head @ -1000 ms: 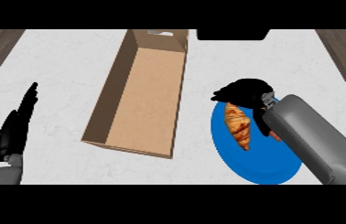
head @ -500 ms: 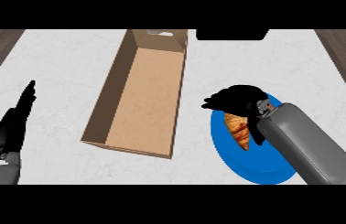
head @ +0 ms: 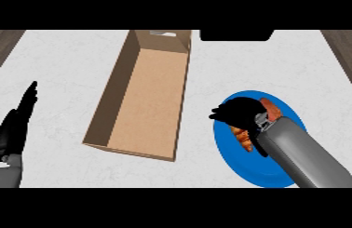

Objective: Pick the croissant from the plate and place it in the cardboard box

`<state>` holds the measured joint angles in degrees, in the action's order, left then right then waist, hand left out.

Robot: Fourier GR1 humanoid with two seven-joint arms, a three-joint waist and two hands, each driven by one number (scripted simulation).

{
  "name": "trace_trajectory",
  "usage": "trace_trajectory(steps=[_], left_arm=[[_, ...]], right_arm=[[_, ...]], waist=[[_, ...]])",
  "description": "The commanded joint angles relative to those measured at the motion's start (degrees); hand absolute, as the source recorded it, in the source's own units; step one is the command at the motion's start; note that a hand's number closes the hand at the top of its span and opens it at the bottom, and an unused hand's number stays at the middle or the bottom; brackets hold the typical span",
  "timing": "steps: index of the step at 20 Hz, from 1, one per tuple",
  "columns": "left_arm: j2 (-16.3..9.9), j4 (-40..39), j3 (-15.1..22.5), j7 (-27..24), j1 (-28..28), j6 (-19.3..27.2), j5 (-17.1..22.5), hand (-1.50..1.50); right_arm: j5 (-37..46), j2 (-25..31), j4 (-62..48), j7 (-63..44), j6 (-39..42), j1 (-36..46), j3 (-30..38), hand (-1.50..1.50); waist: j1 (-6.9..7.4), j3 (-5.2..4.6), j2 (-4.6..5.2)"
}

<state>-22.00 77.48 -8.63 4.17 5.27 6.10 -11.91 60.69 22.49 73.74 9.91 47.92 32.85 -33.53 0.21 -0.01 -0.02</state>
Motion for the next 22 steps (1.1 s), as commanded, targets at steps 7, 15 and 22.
trace_trajectory(steps=[7,15,22], left_arm=[[0.33,-0.42,-0.85,-1.88,-0.68,-1.01,-1.26,0.00],[1.99,-0.80,-0.72,0.51,0.95,-1.05,-2.07,0.00],[2.94,-0.23,-0.23,-1.49,0.49,0.44,-2.96,0.00]], right_arm=[[8.46,-0.82,-7.07,5.98,-17.34,-1.77,-0.44,1.50],[13.66,-6.72,-9.38,5.17,-26.35,1.63,2.75,1.50],[-0.04,-2.12,-16.14,16.30,-36.39,7.41,21.68,1.50]], waist=[[0.42,0.03,0.17],[0.22,0.02,0.09],[1.54,0.15,0.77]])
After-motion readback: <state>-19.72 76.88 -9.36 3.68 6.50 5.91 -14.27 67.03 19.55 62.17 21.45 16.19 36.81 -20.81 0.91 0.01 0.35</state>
